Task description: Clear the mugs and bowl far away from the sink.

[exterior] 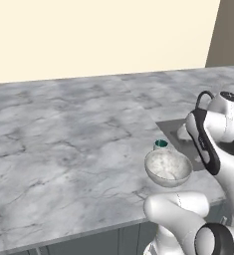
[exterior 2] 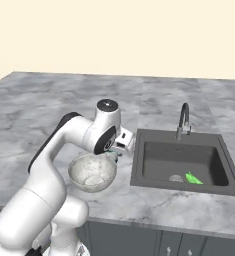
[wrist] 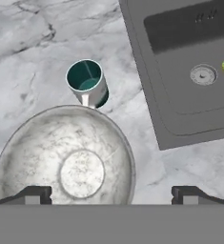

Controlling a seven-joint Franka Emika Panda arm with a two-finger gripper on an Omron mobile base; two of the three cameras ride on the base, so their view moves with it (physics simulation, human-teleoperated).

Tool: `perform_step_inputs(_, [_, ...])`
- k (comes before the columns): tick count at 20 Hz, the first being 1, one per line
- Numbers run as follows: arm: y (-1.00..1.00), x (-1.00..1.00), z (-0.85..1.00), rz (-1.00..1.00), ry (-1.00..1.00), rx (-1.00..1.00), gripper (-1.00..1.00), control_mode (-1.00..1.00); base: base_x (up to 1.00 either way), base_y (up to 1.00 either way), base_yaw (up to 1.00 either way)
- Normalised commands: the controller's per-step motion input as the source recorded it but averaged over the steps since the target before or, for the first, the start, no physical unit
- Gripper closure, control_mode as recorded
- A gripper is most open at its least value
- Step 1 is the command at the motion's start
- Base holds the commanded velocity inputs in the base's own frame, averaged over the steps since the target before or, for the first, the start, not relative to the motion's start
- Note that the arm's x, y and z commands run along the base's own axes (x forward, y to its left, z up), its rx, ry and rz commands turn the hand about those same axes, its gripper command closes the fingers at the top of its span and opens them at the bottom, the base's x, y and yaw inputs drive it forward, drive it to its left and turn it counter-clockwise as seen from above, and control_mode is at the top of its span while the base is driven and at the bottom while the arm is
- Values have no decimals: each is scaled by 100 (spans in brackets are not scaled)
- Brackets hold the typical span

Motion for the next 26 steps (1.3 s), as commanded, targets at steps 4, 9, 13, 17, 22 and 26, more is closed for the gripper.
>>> perform_step_inputs(4, [0, 1, -45, 1, 30, 1, -100, -100, 0, 0, 0])
perform_step_inputs(9, [-2, 1, -51, 1, 16, 12, -100, -100, 0, 0, 0])
perform_step_inputs(13, [-1, 1, -46, 2, 7, 11, -100, -100, 0, 0, 0])
perform_step_inputs(17, [0, 0, -45, 0, 7, 2, -100, -100, 0, 0, 0])
perform_step_inputs(22, [0, 0, -36, 0, 5, 0, -100, -100, 0, 0, 0])
perform_step_inputs(26, [0, 0, -25, 0, 2, 0, -100, -100, 0, 0, 0])
